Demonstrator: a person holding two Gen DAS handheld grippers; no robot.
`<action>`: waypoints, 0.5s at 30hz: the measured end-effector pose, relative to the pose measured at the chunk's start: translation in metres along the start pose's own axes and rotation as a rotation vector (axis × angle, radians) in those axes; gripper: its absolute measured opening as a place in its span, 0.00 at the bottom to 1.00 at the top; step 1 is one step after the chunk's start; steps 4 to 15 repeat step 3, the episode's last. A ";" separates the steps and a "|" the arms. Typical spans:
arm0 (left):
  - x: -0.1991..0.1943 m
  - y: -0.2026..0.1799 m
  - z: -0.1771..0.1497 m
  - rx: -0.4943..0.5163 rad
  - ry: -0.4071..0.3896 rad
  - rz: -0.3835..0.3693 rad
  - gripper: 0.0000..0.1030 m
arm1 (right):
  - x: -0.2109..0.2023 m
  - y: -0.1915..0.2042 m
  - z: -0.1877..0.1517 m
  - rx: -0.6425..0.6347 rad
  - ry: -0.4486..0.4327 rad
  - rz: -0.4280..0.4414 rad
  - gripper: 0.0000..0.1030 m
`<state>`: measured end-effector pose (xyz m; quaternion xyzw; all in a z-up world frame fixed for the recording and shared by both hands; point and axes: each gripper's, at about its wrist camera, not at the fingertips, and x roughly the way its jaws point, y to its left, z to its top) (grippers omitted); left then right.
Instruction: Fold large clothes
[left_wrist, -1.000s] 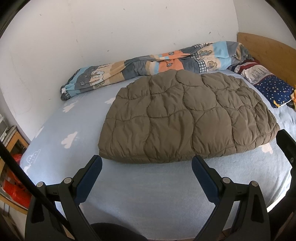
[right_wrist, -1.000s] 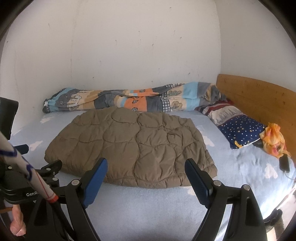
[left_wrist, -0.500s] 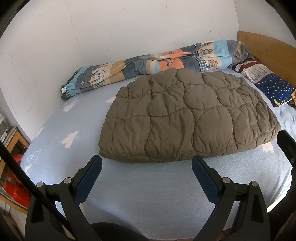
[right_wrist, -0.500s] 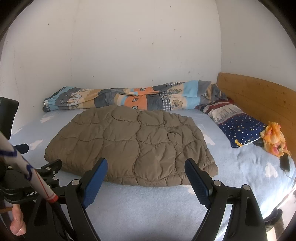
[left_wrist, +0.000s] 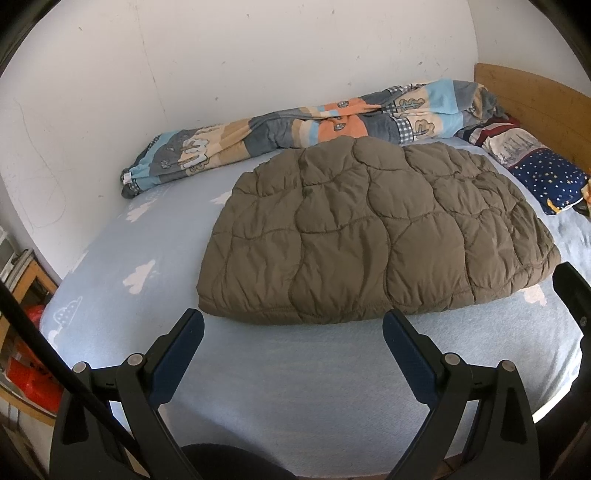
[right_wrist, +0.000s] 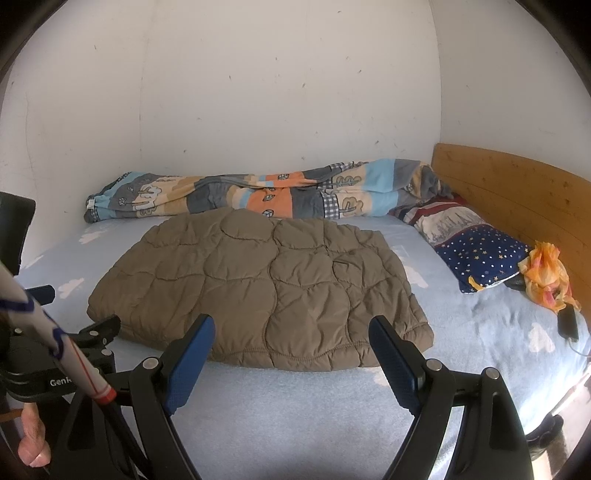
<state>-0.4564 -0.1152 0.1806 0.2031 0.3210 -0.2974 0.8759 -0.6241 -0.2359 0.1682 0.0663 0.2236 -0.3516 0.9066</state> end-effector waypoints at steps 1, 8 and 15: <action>0.000 0.000 -0.001 0.000 0.001 -0.001 0.94 | 0.000 0.000 0.000 0.002 0.001 0.002 0.86; 0.000 0.001 -0.001 0.002 -0.004 0.003 0.94 | -0.001 -0.001 0.000 0.003 0.000 0.006 0.86; 0.000 0.001 -0.001 0.002 -0.004 0.003 0.94 | -0.001 -0.001 0.000 0.003 0.000 0.006 0.86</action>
